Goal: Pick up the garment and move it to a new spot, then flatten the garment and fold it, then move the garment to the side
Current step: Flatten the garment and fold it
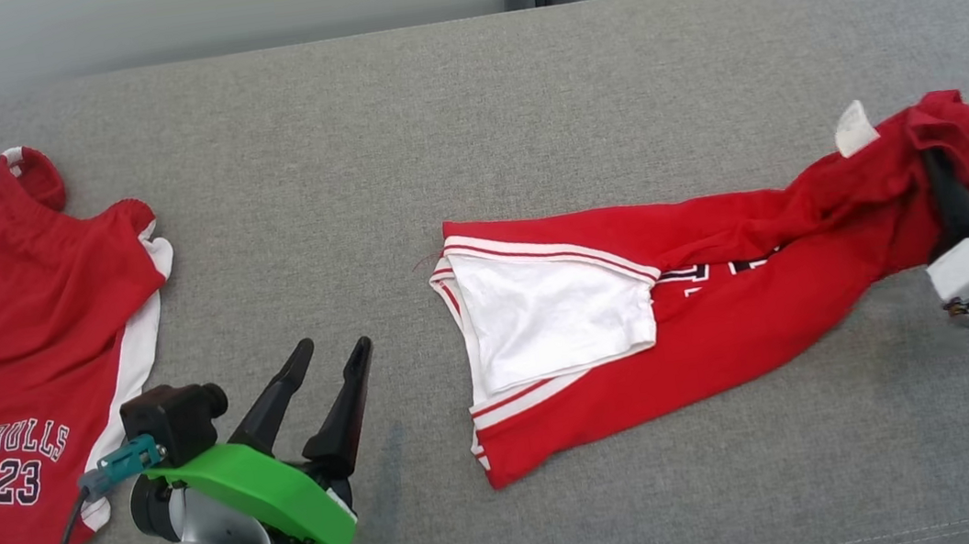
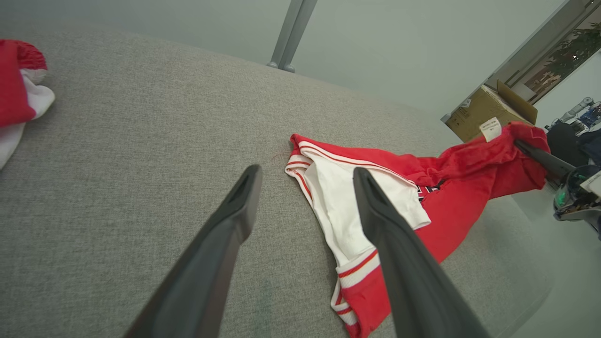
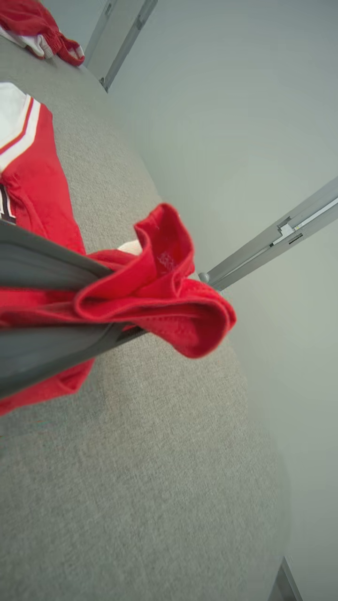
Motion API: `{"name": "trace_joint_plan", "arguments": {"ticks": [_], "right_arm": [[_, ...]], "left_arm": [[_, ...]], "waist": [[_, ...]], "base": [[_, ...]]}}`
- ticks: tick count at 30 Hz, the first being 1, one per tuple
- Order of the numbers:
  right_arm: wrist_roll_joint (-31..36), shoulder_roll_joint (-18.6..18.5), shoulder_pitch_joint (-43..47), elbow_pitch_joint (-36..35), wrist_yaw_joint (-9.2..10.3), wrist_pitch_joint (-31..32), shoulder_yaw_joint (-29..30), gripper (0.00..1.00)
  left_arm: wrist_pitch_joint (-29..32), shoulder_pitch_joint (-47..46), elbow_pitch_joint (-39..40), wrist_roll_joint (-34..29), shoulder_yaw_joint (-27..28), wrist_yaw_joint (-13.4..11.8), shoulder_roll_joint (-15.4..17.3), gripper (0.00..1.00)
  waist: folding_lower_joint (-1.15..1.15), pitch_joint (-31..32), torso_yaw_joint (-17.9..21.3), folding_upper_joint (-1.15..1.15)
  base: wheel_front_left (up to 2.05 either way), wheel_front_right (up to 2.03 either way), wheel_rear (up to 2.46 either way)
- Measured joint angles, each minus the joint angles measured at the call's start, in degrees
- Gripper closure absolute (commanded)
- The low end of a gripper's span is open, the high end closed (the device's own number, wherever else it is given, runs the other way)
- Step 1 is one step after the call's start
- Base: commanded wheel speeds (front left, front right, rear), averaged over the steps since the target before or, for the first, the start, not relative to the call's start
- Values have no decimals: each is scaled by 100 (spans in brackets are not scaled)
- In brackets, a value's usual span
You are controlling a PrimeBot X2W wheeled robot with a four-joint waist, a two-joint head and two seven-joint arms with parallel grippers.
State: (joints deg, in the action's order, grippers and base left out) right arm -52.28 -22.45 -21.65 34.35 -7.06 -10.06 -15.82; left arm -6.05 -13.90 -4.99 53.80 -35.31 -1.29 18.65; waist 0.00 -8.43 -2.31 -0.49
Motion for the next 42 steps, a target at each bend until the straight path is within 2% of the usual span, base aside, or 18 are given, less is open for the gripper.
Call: {"name": "trace_joint_plan", "arguments": {"ticks": [7, 12, 17, 27, 42], "right_arm": [[-219, 407, 12, -777, 0, 280, -671, 100], [-436, 537, 121, -1068, 1, 433, -895, 100], [-636, 832, 151, -1293, 0, 581, -1149, 100], [-679, 992, 281, -983, 1, 665, -1199, 100], [-708, 1202, 308, -656, 1, 606, -1223, 100]], "left_arm": [[4, 69, -7, 62, -12, -21, 12, 0], [46, 117, -9, 63, -25, -22, 13, 0], [46, 118, 1, 99, -54, -22, -3, 0], [35, 118, 59, 100, -104, -22, -159, 0], [-7, 122, 90, 99, -185, -22, -196, 0]], "waist": [[0, 101, -39, 0], [0, 129, -116, 0], [0, 157, -244, 0], [0, 178, -661, 0], [0, 213, -1508, 0]], "base": [[0, 0, 0], [0, 0, 0], [0, 0, 0], [0, 0, 0], [0, 0, 0]]}}
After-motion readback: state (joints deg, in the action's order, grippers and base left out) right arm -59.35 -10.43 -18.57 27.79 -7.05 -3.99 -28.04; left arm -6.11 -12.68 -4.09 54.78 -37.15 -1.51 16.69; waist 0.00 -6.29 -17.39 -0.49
